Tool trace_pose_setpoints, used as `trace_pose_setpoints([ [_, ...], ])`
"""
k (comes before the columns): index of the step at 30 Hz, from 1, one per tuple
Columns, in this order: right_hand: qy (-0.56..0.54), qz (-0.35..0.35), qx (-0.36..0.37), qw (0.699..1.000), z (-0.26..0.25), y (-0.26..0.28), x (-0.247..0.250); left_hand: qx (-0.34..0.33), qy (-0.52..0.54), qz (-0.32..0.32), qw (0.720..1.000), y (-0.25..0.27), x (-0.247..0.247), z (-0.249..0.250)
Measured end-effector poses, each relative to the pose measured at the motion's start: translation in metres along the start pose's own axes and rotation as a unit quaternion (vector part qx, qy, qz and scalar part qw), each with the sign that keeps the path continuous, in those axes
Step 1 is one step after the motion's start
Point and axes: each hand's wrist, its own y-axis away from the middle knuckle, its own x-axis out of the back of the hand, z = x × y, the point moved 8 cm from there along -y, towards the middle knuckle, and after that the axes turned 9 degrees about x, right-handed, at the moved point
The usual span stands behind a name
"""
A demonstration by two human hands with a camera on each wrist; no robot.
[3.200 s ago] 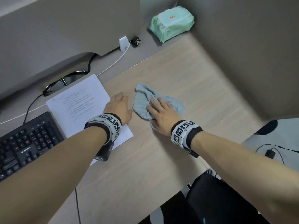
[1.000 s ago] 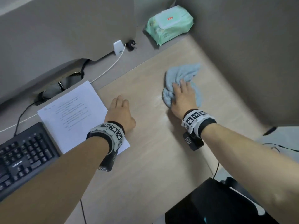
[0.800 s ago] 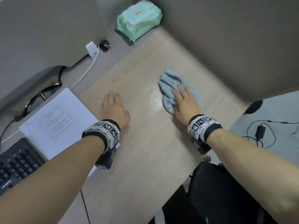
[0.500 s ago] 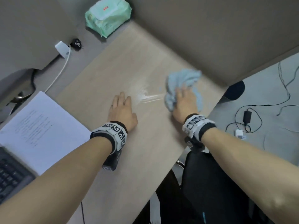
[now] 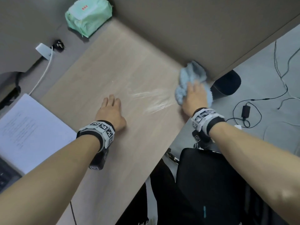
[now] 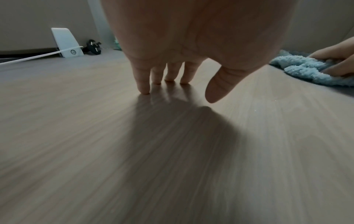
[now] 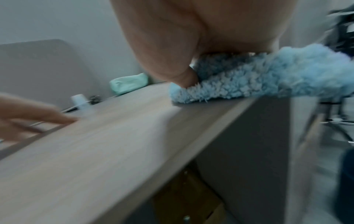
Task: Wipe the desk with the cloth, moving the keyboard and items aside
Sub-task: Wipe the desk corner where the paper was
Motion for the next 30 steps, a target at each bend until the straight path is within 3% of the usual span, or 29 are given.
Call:
trace_pose_setpoints([
  [2,0.026,-0.037,0.103,0.994,-0.064,0.022,-0.016,0.003,0.006,-0.004,1.0,0.001,0.0,0.0],
  [5,0.028,-0.053,0.304,0.951,-0.162,0.078,-0.054,-0.001,0.012,-0.006,1.0,0.002,0.0,-0.003],
  [8,0.019,-0.032,0.39,0.92,-0.185,0.112,-0.073,-0.024,-0.005,-0.008,1.0,0.002,-0.001,-0.005],
  [11,-0.03,0.017,0.338,0.941,-0.143,0.101,-0.056,-0.026,-0.006,0.005,1.0,0.002,-0.001,-0.011],
  [15,-0.083,0.077,0.107,0.988,-0.028,0.072,-0.031,-0.034,-0.01,0.014,0.999,0.001,-0.002,-0.011],
  [18,-0.142,0.122,-0.033,0.982,0.026,0.078,-0.021,-0.034,0.002,-0.006,0.999,0.001,0.001,-0.014],
  [19,-0.149,0.143,-0.027,0.978,0.021,0.081,-0.016,-0.031,0.019,-0.01,0.999,-0.001,0.003,-0.016],
  [21,-0.149,0.167,0.056,0.973,-0.019,0.092,-0.008,-0.036,0.059,-0.001,0.998,0.0,0.01,-0.019],
  [24,-0.17,0.087,0.203,0.96,-0.108,0.116,-0.032,-0.048,0.072,0.022,0.996,0.009,0.012,-0.023],
  [27,-0.083,0.011,0.353,0.932,-0.179,0.15,-0.065,-0.057,0.05,-0.012,0.997,0.017,-0.003,-0.026],
  [30,-0.089,0.016,0.33,0.94,-0.168,0.146,-0.055,-0.068,0.027,-0.015,0.997,0.02,-0.009,-0.025],
])
